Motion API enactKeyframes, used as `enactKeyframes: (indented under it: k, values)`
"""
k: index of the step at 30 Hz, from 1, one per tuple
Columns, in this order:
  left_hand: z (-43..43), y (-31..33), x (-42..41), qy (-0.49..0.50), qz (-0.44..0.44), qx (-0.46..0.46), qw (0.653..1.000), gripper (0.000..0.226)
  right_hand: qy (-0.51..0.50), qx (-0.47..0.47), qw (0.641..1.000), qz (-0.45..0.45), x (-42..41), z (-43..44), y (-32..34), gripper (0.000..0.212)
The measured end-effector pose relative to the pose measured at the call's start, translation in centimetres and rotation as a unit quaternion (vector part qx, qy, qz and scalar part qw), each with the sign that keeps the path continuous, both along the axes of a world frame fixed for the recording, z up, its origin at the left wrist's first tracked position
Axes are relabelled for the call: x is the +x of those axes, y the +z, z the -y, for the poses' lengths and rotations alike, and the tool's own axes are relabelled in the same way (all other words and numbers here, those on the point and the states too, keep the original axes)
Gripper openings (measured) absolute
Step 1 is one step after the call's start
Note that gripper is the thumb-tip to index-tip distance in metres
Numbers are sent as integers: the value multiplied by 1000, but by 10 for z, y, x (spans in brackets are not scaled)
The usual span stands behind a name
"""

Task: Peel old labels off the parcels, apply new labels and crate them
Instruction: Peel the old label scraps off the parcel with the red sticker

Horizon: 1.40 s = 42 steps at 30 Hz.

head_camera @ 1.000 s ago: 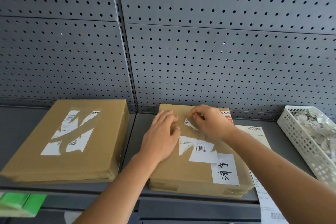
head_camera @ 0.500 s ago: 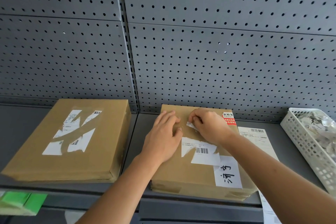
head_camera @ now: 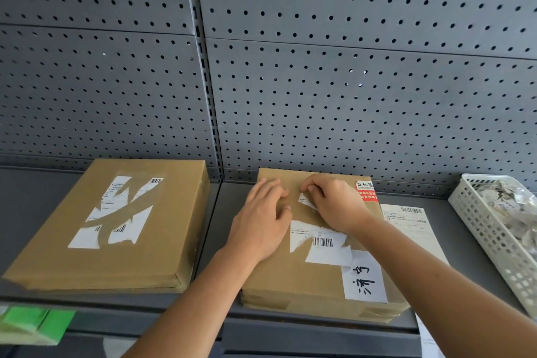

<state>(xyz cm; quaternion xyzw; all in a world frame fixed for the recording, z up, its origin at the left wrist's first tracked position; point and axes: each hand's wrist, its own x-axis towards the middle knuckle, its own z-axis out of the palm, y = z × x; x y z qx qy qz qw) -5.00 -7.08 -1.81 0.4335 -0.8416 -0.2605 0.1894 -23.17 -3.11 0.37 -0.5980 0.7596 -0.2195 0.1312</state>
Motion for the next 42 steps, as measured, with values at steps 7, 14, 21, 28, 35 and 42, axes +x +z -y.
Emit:
enactKeyframes:
  k: [7, 14, 21, 28, 35, 42]
  values:
    - [-1, 1, -1, 1, 3, 5, 1000, 35, 22, 15, 999, -45, 3, -1, 0, 24]
    - [-1, 2, 1, 3, 7, 6, 1000, 35, 11, -5, 1000, -29, 4, 0, -2, 23]
    - [0, 1, 0, 1, 0, 5, 1000, 34, -2, -13, 1000, 22, 0, -1, -1, 19]
    - [0, 1, 0, -1, -1, 2, 1000, 34, -11, 16, 1000, -15, 4, 2, 0, 12]
    - [1, 0, 0, -1, 3, 7, 1000, 33, -47, 55, 997, 21, 6, 6, 5, 18]
    - [1, -1, -1, 3, 5, 11, 1000, 31, -59, 58, 996, 44, 8, 7, 7, 15]
